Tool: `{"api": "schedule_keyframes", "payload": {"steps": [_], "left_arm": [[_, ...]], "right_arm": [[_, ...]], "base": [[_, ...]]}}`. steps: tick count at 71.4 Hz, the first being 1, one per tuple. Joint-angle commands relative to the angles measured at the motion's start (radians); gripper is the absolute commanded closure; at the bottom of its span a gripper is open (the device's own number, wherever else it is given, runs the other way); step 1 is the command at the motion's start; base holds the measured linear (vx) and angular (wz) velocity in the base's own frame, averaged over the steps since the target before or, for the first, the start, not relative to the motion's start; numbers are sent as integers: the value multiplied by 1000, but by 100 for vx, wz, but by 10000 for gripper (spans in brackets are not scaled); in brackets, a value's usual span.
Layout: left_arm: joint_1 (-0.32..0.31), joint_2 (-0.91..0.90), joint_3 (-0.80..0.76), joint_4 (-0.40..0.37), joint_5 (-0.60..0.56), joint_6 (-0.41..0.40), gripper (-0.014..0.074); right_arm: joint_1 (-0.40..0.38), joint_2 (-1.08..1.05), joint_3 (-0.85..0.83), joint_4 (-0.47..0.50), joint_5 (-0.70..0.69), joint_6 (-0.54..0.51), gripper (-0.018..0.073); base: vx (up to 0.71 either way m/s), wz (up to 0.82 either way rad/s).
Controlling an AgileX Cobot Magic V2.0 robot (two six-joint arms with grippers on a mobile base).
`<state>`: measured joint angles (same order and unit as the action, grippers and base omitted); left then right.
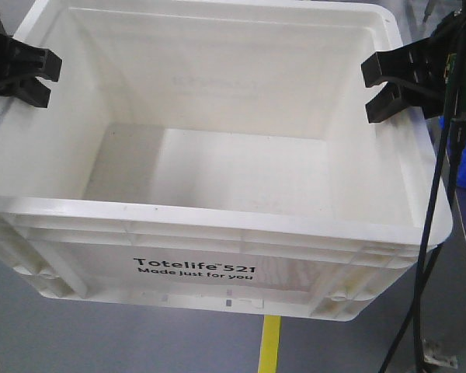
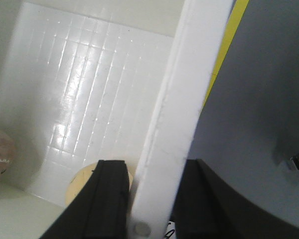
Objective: Place moving items into box and shelve
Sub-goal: 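Hold the tote with both grippers while the base drives away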
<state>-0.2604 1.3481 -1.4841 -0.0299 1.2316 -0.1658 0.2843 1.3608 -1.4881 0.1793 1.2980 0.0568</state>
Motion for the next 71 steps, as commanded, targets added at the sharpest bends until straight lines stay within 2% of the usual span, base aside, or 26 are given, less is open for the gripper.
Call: {"api": "schedule_keyframes", "payload": {"steps": [1,71], "left_arm": [[-5,-41,-48,-36,-113,5,613],[-5,-41,-48,-36,-113,5,613]], "right_arm": [[0,-42,-43,66,-90,-30,571],[0,-42,-43,66,-90,-30,571]], "base": [[52,2],[53,-2]]}}
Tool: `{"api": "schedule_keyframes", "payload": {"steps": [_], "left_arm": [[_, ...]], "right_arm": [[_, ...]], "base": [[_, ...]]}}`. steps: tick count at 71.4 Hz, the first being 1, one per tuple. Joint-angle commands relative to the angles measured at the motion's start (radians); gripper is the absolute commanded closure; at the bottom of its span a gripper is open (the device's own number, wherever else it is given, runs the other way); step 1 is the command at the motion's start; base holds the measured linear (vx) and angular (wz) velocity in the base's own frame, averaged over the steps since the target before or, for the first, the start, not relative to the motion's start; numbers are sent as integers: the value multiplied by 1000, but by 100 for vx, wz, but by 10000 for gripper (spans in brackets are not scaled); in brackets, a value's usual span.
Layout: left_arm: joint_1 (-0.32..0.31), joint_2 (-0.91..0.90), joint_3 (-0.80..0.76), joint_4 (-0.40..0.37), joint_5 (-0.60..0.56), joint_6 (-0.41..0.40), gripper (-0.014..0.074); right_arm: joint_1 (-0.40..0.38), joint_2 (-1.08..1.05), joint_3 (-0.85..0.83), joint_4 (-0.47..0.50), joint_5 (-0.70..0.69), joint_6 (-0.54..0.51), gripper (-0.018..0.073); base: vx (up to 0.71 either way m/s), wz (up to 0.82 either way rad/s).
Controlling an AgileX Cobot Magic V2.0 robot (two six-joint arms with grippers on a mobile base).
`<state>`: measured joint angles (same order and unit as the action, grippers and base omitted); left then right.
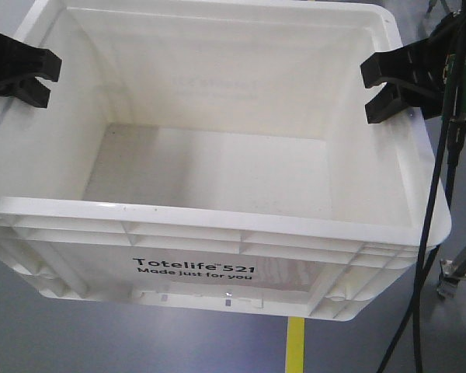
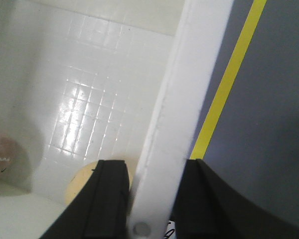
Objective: Place moving items into box and shelve
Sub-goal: 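Hold the tote with both grippers while the base drives away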
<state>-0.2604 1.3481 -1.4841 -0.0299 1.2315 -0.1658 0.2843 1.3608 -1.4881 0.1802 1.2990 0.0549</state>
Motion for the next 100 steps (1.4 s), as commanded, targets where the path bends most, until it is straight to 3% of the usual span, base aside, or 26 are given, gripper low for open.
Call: {"api": "schedule_keyframes", "payload": {"steps": [1,100], "left_arm": [[-5,-41,-48,-36,-113,5,613],[-5,-41,-48,-36,-113,5,613]], "right_arm": [[0,-42,-43,65,-91,-28,571],[0,-42,-43,65,-89,-28,571]], "base": [[53,-9],[52,-13]]}}
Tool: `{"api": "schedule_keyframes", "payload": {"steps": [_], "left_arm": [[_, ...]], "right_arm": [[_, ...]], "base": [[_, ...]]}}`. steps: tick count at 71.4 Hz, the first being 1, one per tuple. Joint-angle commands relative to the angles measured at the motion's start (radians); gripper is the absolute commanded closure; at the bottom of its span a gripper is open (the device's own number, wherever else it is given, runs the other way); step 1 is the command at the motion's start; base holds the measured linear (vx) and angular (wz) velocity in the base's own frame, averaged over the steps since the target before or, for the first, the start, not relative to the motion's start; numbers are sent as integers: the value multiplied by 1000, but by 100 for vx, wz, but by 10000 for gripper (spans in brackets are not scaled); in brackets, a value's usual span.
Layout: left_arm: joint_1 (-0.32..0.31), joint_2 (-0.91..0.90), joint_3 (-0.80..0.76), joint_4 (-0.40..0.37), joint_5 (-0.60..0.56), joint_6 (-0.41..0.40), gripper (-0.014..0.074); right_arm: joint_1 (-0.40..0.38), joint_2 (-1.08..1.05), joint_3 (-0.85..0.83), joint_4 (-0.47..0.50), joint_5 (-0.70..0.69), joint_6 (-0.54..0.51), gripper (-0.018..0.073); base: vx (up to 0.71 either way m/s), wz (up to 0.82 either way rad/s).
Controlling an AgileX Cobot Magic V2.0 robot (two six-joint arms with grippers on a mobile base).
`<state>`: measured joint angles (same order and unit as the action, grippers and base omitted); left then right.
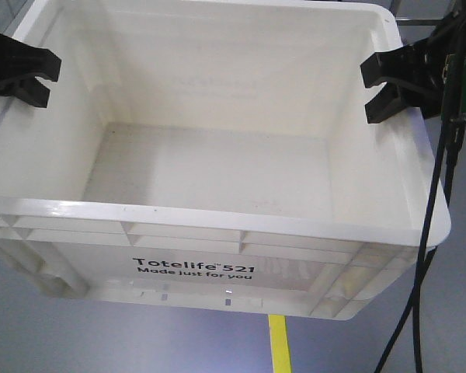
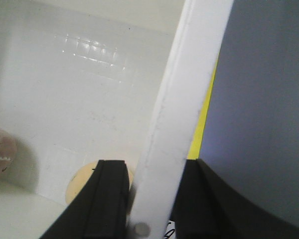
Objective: Place moving items into box and shelve
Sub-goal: 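Hold the tote with both grippers while the base drives away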
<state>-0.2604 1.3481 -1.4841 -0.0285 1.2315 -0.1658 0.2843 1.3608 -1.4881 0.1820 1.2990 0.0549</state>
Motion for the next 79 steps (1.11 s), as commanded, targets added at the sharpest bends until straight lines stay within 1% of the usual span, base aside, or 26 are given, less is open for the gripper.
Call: {"api": "schedule_keyframes", "payload": {"steps": [1,59,79], "left_arm": [[-5,-41,-48,-38,-113,5,613],[-5,-41,-48,-38,-113,5,613],[-5,-41,-48,-38,-113,5,613]], "right_arm": [[0,-42,-43,63,-89,-28,571],[0,-42,-43,64,-89,-28,571],[0,-42,-43,64,-89,-28,571]], "base": [[50,-32],[47,-37],[41,-47]]}}
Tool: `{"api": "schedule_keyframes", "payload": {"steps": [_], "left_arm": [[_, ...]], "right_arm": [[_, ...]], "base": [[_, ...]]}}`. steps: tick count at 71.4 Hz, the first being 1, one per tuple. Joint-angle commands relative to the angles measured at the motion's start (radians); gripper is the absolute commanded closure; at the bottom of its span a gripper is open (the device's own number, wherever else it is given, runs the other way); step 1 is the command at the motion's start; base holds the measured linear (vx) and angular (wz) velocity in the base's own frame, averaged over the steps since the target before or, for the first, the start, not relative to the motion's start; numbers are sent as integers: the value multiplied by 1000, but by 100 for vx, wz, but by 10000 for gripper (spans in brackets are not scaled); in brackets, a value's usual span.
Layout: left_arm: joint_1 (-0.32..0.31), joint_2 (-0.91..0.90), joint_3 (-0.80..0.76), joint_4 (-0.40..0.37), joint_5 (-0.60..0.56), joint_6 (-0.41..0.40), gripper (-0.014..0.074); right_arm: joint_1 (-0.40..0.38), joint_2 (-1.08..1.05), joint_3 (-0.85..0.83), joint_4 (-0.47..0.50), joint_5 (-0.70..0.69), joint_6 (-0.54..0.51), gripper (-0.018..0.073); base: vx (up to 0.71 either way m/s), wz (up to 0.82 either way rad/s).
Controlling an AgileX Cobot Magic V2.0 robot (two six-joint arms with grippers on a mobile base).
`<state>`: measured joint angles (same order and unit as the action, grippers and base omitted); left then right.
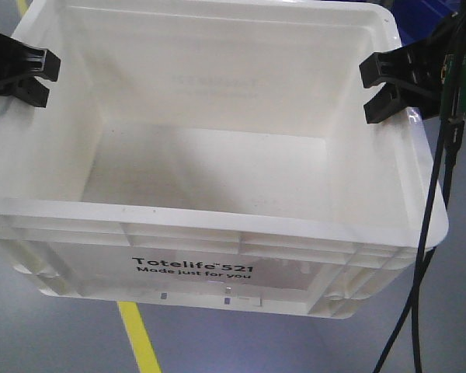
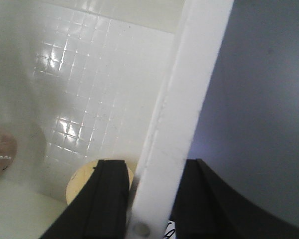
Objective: Place moving items into box and shelve
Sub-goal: 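Hold the tote with both grippers while the base drives away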
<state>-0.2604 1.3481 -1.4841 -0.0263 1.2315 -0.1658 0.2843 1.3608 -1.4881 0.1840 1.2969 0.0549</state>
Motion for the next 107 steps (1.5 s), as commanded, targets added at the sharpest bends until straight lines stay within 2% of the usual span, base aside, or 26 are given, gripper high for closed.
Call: {"api": "schedule_keyframes", "payload": {"steps": [1,52,107], "left_arm": [[-5,-41,-48,-39,-113,5,613],[-5,-41,-48,-39,-113,5,613],[-5,-41,-48,-40,-113,5,613]], "right_arm": [[0,-42,-43,62,-87,-28,571],[0,-42,-43,62,-87,-28,571],[0,-42,-43,62,-86,-28,571]], "base": [[38,-57],[31,-64],[26,-51]]}}
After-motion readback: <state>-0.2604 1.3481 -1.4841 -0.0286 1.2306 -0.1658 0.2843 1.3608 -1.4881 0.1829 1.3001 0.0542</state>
